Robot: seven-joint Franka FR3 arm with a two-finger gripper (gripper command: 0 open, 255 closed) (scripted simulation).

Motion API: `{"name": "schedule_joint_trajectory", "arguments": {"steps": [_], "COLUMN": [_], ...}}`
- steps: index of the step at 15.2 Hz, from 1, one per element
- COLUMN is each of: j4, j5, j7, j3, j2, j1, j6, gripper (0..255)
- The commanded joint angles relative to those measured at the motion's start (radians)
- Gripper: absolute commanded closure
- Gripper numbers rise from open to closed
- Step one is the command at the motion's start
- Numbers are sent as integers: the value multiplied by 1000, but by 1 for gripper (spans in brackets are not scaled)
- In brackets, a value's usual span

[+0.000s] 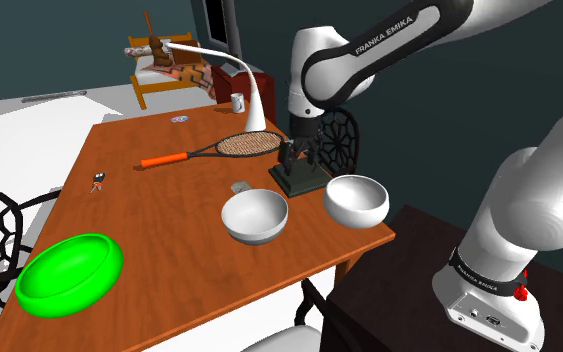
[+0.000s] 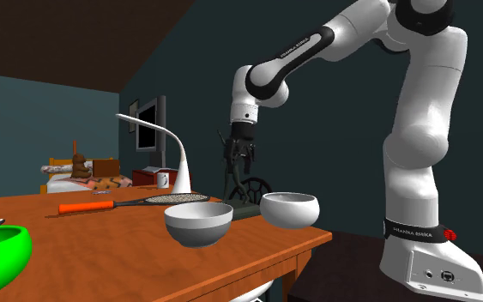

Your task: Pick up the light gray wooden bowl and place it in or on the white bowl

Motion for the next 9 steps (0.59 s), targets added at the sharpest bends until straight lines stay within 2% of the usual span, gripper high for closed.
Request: {"name": "schedule_joint_trajectory", "arguments": {"steps": [1,5,9], "j4": [30,98,93], "j5": [8,16,14], "j7": [14,49,53], "j3": [10,30,33], "j2": [80,232,271], "j1": [4,17,20], "j6": [53,143,188], "gripper": [0,0,0]}}
